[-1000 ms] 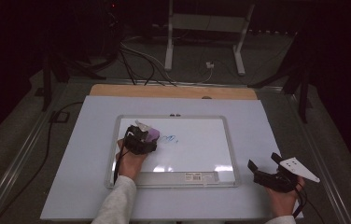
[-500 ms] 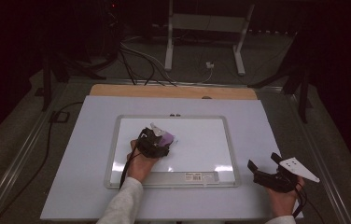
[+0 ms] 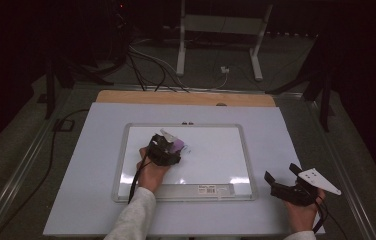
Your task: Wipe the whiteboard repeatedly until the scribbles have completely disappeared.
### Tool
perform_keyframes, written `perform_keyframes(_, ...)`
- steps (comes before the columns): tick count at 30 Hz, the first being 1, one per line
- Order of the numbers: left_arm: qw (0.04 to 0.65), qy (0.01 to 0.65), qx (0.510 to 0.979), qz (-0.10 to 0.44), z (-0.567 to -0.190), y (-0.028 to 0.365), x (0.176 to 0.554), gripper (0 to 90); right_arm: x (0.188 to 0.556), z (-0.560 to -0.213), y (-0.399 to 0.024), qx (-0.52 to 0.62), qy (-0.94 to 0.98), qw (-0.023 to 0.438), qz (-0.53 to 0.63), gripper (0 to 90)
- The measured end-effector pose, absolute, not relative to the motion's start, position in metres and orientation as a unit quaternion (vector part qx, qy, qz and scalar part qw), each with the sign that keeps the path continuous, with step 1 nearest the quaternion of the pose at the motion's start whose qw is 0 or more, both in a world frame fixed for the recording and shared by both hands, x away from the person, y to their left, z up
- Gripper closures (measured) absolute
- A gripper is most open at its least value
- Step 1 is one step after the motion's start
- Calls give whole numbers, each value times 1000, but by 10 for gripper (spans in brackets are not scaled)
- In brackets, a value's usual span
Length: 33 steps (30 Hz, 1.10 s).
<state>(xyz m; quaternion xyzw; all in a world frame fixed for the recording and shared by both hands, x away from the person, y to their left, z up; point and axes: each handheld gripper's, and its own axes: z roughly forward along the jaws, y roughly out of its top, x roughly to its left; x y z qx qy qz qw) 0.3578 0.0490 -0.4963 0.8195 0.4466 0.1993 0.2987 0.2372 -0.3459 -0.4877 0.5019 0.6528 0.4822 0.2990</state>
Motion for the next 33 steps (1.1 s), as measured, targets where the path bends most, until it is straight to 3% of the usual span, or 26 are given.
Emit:
perform_keyframes(6,317,413,836,176,-497,34,351,422,237,-487,-347,502,652,300,482,0)
perform_keyframes(18,294,499,790,203,-497,75,378,422,237,-487,-348,504,650,300,483,0)
perform_keyframes(27,304,483,799,191,-498,55,381,422,237,-487,-347,502,652,300,483,0)
perform_keyframes(33,318,435,826,166,-497,29,366,421,237,-487,-347,501,652,300,483,0)
